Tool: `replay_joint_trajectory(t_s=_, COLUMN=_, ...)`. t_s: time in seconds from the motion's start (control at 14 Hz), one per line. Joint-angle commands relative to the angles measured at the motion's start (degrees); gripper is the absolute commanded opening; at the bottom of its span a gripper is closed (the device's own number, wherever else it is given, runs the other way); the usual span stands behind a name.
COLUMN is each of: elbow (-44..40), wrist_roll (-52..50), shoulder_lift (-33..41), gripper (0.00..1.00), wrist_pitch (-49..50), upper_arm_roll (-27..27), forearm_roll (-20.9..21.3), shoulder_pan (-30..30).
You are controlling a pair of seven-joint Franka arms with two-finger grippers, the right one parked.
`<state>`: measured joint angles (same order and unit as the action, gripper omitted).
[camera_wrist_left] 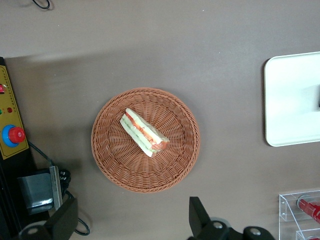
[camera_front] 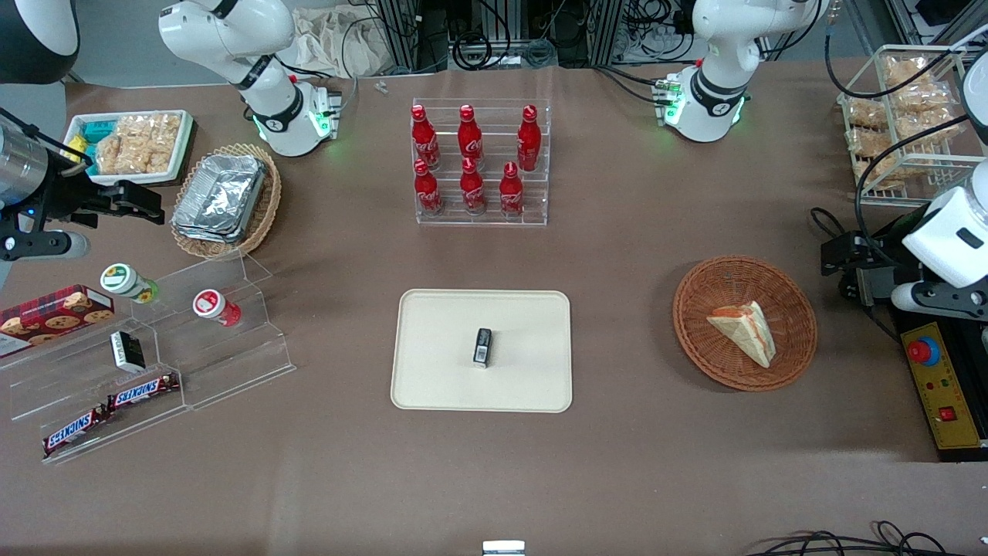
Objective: Place sandwich from basket to tray
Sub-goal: 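Move the left gripper toward the sandwich in the wicker basket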
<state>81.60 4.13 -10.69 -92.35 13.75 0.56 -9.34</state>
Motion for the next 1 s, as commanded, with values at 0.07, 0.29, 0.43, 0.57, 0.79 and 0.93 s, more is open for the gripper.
replay_joint_trajectory(t_s=0.07, elbow=-2.0, wrist_roll=-1.2, shoulder_lift=-1.1, gripper=1.0, wrist_pitch=1.5, upper_arm_roll=0.1, forearm_roll=-0.2, shoulder_pan=-0.1)
replay_joint_trajectory(t_s=0.29, elbow=-1.9, wrist_roll=-1.5, shoulder_lift=-1.2, gripper=1.0, wrist_pitch=1.3, upper_arm_roll=0.2, forearm_roll=0.1, shoulder_pan=-0.1)
replay_joint_trajectory(t_s=0.43, elbow=-0.9, wrist_roll=-4.2, shoulder_lift=-1.6, gripper=1.0, wrist_pitch=1.3, upper_arm_roll=0.1, forearm_roll=-0.7, shoulder_pan=-0.1)
replay_joint_trajectory(t_s=0.57, elbow=0.8, wrist_roll=-11.8, shoulder_lift=-2.3, gripper=1.0, wrist_pitch=0.5, upper_arm_roll=0.0, forearm_roll=0.0, shoulder_pan=-0.1)
replay_joint_trajectory(t_s=0.79, elbow=9.8, wrist_roll=-18.3, shoulder_lift=-0.1, gripper=1.0, wrist_pitch=-8.6, upper_arm_roll=0.0, forearm_roll=0.1, shoulder_pan=-0.1)
replay_joint_trajectory(t_s=0.93, elbow=13.1, wrist_roll=-23.9, shoulder_lift=-0.1, gripper=1.0, wrist_pitch=-10.9, upper_arm_roll=-0.2, forearm_roll=0.1, shoulder_pan=-0.4)
